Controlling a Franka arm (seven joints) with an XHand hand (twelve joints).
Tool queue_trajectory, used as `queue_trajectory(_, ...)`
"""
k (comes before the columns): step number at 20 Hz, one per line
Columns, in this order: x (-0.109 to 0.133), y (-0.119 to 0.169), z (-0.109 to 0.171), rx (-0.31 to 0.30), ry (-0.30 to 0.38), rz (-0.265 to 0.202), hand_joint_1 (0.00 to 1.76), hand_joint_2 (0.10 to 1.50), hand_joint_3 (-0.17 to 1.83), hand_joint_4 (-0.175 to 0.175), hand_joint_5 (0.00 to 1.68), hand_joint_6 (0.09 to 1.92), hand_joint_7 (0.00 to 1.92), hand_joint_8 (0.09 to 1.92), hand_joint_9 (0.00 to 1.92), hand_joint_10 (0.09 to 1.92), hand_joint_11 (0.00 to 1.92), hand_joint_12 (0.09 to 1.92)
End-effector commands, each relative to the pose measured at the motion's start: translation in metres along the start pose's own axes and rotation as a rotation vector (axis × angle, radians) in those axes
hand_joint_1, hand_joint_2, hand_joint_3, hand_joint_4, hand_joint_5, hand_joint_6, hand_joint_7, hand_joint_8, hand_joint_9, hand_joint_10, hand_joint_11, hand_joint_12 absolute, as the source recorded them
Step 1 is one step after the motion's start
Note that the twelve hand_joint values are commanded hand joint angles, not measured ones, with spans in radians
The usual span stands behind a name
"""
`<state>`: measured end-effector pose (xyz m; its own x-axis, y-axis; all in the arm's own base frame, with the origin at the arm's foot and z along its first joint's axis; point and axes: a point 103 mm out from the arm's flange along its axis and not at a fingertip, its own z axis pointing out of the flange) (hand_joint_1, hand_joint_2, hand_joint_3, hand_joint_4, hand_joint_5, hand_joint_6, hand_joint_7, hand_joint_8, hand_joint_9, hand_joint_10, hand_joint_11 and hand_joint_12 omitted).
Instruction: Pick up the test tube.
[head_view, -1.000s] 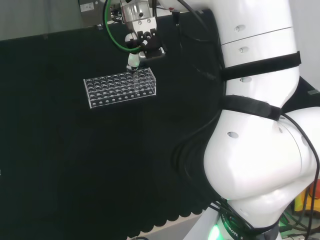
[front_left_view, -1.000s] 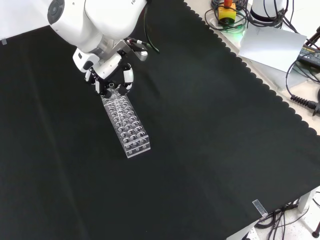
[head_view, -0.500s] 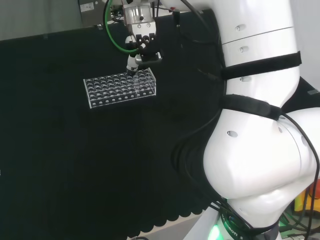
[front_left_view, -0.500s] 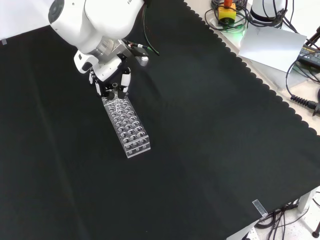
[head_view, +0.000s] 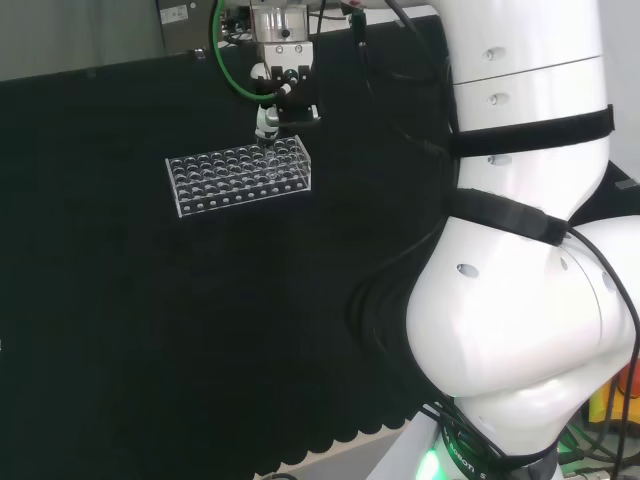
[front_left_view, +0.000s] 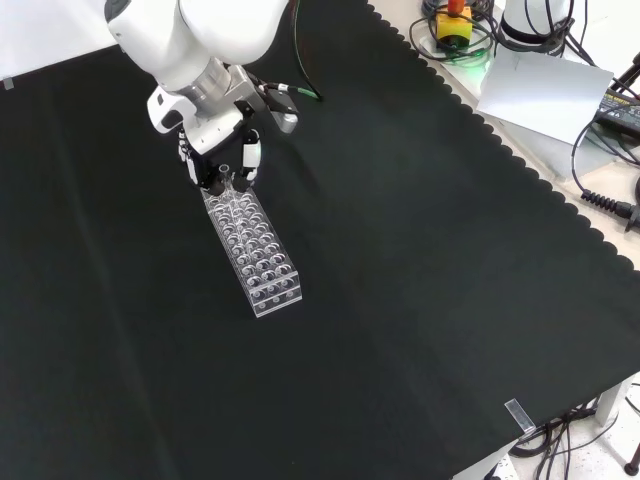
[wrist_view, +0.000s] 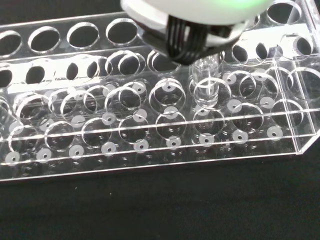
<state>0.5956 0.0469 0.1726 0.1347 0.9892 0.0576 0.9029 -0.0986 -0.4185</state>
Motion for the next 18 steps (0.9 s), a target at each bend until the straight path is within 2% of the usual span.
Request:
queue_trajectory(1,-0.006,-0.005,-0.007,-0.017,0.032,0.018,1.42,0.66,0.64,-0.175,1.22,0.71,1.31,0.86,1.26,0.49,0.87,1.19)
queue_trajectory(6,-0.008,-0.01,-0.019,-0.029,0.062,0.023,1.42,0.63,0.69,-0.175,1.22,0.72,1.32,0.85,1.24,0.58,1.0,1.11)
queue_trajectory(18,-0.01,-0.026,-0.071,-0.063,0.122,0.018,1.43,0.62,0.71,-0.175,1.22,0.73,1.32,0.84,1.24,0.6,1.02,1.1)
